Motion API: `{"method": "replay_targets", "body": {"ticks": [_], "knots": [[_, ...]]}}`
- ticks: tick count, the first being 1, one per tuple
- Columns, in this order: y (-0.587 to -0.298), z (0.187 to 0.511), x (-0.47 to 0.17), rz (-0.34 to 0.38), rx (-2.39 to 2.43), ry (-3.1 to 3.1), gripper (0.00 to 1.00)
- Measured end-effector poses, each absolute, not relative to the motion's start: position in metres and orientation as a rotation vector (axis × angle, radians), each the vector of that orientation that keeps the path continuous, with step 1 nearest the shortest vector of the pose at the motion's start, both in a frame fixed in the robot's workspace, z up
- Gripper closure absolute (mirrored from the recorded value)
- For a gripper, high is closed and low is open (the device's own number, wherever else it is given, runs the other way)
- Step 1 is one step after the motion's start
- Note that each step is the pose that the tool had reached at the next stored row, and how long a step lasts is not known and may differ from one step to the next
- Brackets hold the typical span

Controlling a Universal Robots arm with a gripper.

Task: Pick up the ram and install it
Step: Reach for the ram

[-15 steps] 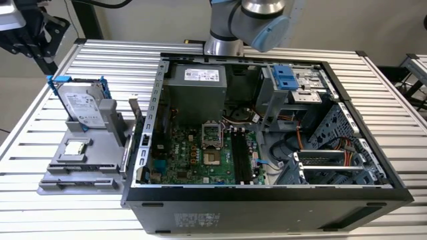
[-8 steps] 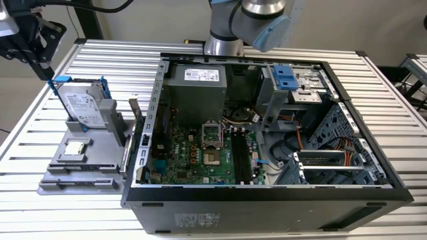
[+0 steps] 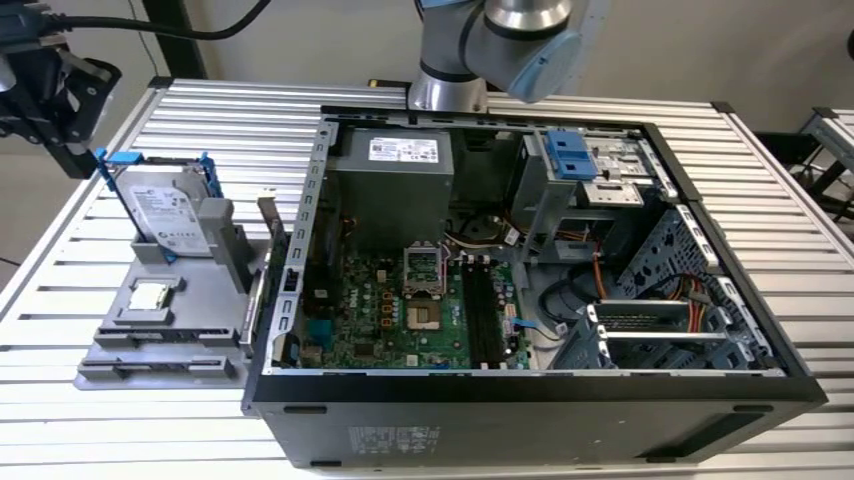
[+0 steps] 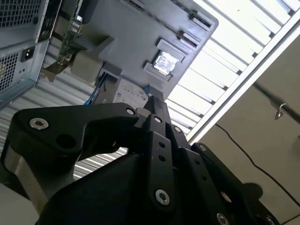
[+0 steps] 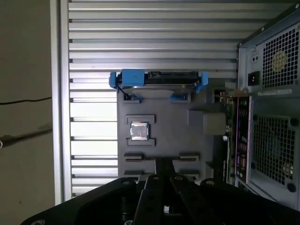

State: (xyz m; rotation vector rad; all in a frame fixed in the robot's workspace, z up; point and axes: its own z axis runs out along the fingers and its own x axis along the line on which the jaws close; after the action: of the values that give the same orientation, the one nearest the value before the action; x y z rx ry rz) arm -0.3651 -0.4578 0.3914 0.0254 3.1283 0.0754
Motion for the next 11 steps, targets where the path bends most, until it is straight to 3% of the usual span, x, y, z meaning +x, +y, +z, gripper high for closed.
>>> {"method": "replay_targets", "body": {"ticks": [11], "knots": [[-0.485,0.391,-0.365,0.075,0.028,3.128,1.0]]}}
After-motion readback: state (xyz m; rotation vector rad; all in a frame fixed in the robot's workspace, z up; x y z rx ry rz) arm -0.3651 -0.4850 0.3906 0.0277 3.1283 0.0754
